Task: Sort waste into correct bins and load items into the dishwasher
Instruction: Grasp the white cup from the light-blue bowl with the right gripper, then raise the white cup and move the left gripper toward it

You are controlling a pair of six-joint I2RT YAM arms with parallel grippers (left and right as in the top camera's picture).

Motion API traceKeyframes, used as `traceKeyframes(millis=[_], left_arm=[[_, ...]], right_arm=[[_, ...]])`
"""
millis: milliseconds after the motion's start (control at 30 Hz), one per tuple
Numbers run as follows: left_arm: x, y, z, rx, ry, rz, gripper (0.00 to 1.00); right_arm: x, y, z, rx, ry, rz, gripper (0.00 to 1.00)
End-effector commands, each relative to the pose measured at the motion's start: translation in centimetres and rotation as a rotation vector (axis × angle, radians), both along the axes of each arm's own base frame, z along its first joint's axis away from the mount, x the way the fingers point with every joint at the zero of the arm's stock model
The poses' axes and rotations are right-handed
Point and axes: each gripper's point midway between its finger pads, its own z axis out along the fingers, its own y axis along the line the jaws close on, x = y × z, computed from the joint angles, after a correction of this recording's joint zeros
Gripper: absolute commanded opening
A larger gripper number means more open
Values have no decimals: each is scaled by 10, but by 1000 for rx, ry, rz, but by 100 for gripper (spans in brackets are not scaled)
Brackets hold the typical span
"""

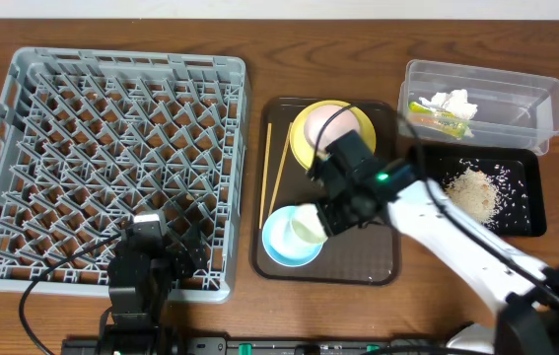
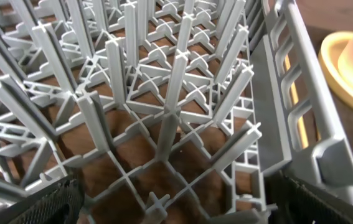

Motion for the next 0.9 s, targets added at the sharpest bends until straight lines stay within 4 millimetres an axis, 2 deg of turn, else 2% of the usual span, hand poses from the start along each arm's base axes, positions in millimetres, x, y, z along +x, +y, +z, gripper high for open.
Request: traceKeyframes(millis=[0,100,300,533,600,700,867], left_arm=[[2,-5,13,-119,-23,37,99],[0,-8,17,-127,-4,22,99],[1,-8,34,-124,75,29,99],[13,-14,62,-147,225,12,99],[17,-31,73,-208,274,-64,99],[24,-67,93,-348,316,-233,99],[28,-108,118,-527,306,-469,99]], right_arm=[[20,-3,46,133,-74,-62,1],[26,-11,64,221,-77,-92,1],[32,-19,84,365,-49,-102,1],[34,-23,92,435,-36,-103,1],[35,-24,92,436,-36,-107,1],[36,-24,93,440,-42,-106,1],[39,-18,103,495,-62,-79,1]])
